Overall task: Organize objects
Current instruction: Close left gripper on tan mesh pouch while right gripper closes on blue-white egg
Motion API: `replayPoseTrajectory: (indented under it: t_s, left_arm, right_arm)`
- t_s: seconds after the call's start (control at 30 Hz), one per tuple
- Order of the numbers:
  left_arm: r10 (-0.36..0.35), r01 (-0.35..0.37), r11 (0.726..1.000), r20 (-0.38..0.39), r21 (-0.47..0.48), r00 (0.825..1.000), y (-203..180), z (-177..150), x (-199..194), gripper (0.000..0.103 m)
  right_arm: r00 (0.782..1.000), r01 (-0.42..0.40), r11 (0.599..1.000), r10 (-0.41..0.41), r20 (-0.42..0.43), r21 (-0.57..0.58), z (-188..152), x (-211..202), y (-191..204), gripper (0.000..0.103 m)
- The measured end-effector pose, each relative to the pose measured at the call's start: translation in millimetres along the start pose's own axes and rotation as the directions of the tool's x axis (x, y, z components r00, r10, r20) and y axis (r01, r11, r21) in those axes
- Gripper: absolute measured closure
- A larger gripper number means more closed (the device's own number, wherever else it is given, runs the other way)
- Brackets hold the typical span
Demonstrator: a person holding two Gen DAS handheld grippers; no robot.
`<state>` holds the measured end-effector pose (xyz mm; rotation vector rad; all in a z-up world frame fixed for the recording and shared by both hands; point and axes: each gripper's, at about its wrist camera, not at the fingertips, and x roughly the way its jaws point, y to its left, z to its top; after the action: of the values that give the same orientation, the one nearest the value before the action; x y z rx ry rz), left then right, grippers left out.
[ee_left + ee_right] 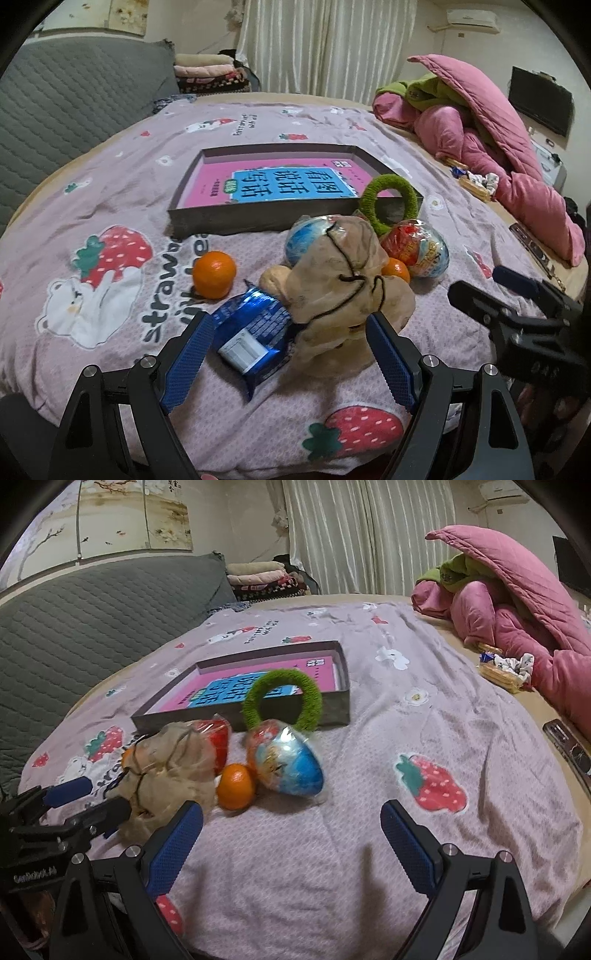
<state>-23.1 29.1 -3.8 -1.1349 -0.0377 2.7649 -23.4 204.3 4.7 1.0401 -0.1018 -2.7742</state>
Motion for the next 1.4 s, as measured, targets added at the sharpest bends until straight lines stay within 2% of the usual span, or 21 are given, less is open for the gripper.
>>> replayPoseTrajectory:
  t_s: [0.33,0.6,0.77,1.0,1.07,1.13,1.3,1.4]
  left_arm:
    - [-0.043,0.043,0.999,-0.003,0.017,0.999,-7,15,16,0.018]
    - [-0.079,0.079,0.996,-0.004,0.045,0.997,-15,25,25,0.018]
    - [-0.104,0.105,0.994,-0.008,0.043,0.995,-16,30,31,0.022]
    - [-0.131,0.133,0.990,-0.038,0.047,0.991,-18,31,41,0.045]
    - [-0.141,0.143,0.988,-0.040,0.054,0.989,-20,31,42,0.049]
    - [-0.155,0.158,0.986,-0.050,0.052,0.987,-22,31,45,0.058]
    - [-0.179,0.182,0.982,-0.055,0.051,0.982,-24,33,49,0.075]
    - [-0.199,0.201,0.978,-0.037,0.052,0.979,-23,33,44,0.079]
  right_arm:
    - [0.996,0.038,0.997,-0.043,-0.077,-0.065,18,28,-6,0.009]
    - [0.995,0.016,0.991,-0.029,-0.100,-0.134,24,44,2,0.015]
    - [0.992,-0.005,0.988,-0.015,-0.125,-0.153,30,54,4,0.023]
    - [0.989,-0.058,0.990,0.039,-0.144,-0.130,37,63,0,0.032]
    - [0.988,-0.079,0.988,0.059,-0.145,-0.132,37,64,0,0.041]
    - [0.985,-0.112,0.985,0.092,-0.147,-0.130,37,64,2,0.048]
    - [0.984,-0.142,0.979,0.123,-0.132,-0.146,36,63,5,0.048]
    - [0.985,-0.147,0.977,0.131,-0.110,-0.156,35,61,5,0.049]
